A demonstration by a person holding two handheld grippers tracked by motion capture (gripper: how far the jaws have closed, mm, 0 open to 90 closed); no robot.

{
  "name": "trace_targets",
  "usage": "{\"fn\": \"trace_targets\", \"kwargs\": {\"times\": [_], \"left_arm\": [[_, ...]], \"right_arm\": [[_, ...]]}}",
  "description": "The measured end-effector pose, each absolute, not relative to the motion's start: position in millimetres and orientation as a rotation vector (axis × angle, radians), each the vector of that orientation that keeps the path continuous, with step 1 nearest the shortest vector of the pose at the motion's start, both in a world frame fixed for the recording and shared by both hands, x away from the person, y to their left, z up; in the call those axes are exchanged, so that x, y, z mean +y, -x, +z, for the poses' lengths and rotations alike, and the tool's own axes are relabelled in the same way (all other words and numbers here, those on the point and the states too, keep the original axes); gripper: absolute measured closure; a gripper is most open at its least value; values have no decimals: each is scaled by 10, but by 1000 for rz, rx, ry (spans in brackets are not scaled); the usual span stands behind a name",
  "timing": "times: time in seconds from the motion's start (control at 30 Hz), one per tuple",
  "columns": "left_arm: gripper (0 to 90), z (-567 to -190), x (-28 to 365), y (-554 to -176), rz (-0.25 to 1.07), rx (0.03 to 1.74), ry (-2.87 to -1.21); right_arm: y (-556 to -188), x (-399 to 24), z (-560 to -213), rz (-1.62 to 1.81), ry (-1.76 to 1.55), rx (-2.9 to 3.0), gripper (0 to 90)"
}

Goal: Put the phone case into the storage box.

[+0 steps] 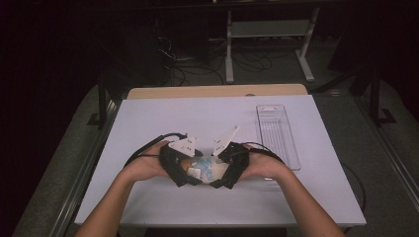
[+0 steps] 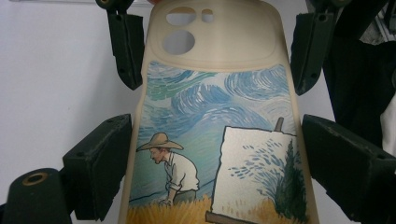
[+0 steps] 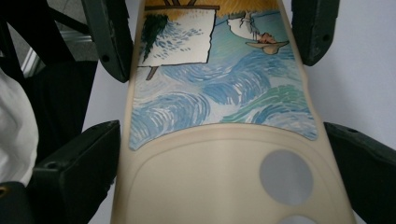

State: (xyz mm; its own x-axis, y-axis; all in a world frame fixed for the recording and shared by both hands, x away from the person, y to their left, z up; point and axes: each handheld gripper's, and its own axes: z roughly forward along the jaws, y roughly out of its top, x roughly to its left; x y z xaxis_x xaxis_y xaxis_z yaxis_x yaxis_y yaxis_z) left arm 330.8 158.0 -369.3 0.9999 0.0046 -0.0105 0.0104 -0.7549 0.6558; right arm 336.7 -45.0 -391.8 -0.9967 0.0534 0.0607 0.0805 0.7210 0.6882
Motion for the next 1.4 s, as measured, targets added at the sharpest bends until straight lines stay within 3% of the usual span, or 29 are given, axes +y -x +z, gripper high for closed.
{"fn": "trace_targets", "kwargs": {"times": [0.1, 0.17, 1.07, 1.17, 1.4], "left_arm": [[114, -3695, 1581, -3306, -15, 16, -2427], [114, -3697, 1580, -3312, -11, 8, -2431], [109, -3728, 1577, -3304, -9, 4, -2449], [101, -3726, 1592, -3281, 41, -12, -2434], [19, -3684, 1642, -3283, 12, 75, -2406]], "right_arm": [[-3364, -437, -3924, -1144, 106, -2892, 10], [-3359, -434, -3919, -1152, 105, -2893, 65], [-3356, -413, -3920, -1133, 71, -2897, 98], [-3360, -416, -3922, -1137, 79, -2896, 100], [-3377, -432, -3926, -1127, 122, -2887, 100]]}}
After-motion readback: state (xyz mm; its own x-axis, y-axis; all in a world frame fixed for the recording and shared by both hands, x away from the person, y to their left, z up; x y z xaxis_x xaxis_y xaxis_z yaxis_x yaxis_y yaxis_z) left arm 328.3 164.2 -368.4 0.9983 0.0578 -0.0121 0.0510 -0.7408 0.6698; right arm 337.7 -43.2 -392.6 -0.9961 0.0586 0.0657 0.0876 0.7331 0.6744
